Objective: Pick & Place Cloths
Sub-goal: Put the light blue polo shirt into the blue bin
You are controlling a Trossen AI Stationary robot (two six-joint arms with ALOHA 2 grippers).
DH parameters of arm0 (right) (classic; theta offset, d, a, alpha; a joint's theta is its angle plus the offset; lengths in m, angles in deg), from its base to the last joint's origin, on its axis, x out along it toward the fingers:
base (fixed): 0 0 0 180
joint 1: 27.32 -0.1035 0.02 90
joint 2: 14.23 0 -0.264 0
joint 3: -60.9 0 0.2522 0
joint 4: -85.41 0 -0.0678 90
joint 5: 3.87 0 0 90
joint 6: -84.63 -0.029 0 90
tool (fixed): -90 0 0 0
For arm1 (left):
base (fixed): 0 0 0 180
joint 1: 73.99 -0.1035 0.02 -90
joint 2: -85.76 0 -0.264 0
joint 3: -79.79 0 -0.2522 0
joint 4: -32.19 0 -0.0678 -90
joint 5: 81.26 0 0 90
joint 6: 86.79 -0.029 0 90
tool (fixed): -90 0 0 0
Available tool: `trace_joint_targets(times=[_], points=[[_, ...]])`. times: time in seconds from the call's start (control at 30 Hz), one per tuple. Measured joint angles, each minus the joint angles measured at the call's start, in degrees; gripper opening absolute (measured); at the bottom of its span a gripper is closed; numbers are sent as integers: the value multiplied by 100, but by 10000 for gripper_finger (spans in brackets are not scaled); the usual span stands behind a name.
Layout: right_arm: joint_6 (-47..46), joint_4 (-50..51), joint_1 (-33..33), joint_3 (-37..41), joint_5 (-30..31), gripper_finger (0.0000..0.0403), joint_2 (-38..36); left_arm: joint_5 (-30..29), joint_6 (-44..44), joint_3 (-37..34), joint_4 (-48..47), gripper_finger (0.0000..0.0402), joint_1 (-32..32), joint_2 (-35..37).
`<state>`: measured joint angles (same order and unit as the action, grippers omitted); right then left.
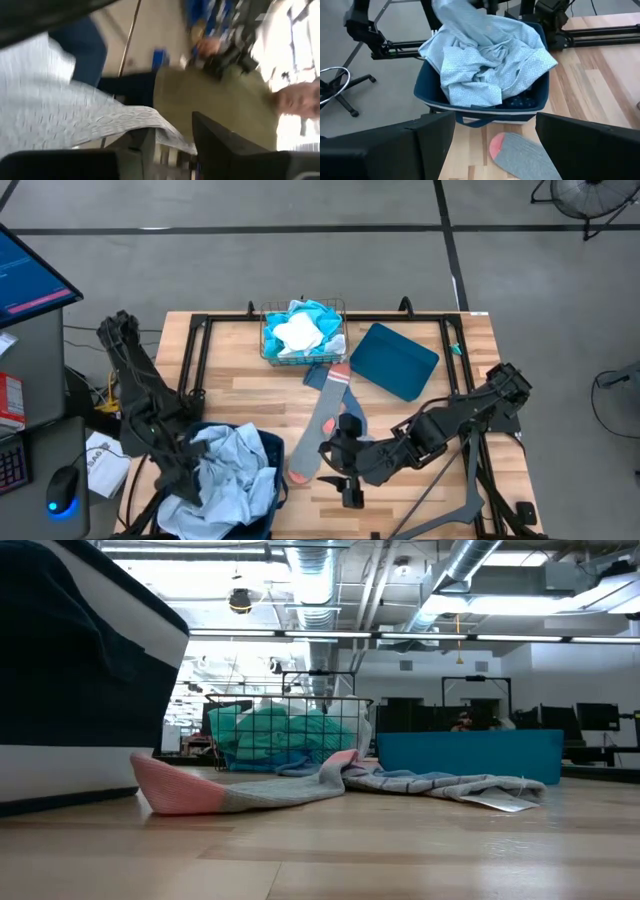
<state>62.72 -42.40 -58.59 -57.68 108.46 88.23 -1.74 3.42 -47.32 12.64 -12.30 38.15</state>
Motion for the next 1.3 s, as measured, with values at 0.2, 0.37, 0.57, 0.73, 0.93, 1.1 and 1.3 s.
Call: trace_joint_targets(times=[0.2, 0.37, 0.57, 0.73, 0.93, 1.1, 1.3], points=[[0, 6, 33, 0, 0, 272, 0, 439, 284, 0, 1, 45, 31, -512], [0, 6, 29, 0, 0, 272, 0, 362, 229, 0, 44, 4, -45, -728], [-3, 8, 31, 0, 0, 272, 0, -1077, 157, -2, 496, 19, -209, -715], [-88, 9, 31, 0, 0, 272, 0, -1684, -214, -2, 552, 35, -396, -663], [-135, 9, 31, 0, -2, 272, 0, -1001, -912, -2, 1047, 83, -624, -390], [-199, 7, 26, 0, 0, 272, 0, -1003, -1473, -2, 1373, 152, -622, -157], [-214, 8, 26, 0, 0, 272, 0, -321, -1496, -2, 1335, 234, -622, -112]])
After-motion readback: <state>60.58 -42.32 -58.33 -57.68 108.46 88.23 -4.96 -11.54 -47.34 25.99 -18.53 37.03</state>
